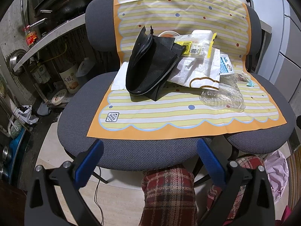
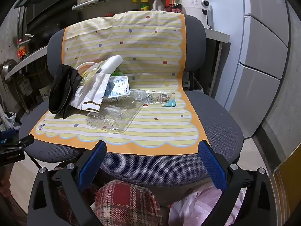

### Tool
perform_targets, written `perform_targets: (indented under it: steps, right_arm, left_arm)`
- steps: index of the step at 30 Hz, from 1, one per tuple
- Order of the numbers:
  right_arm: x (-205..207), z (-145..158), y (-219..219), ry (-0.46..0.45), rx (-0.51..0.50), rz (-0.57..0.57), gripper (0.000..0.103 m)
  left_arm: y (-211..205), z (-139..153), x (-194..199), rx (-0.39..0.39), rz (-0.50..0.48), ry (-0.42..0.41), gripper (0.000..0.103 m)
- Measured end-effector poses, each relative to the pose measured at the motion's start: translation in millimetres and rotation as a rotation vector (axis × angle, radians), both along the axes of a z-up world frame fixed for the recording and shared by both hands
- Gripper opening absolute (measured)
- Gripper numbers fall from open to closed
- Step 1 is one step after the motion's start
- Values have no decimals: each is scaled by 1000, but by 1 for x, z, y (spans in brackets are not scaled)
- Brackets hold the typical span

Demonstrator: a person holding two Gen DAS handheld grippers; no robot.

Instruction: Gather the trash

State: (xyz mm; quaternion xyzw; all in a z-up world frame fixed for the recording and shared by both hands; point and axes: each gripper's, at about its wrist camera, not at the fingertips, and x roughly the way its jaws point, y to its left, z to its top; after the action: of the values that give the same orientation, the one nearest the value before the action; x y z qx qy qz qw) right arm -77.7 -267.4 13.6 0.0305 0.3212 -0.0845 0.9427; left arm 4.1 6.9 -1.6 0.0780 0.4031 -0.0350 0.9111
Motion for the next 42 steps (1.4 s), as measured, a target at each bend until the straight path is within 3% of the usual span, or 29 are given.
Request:
perform_targets:
  steps: [42]
  right_arm:
    - [0, -1, -3, 4, 5, -1, 97]
  left_arm:
    - [-3, -2, -1, 0, 0, 1, 96]
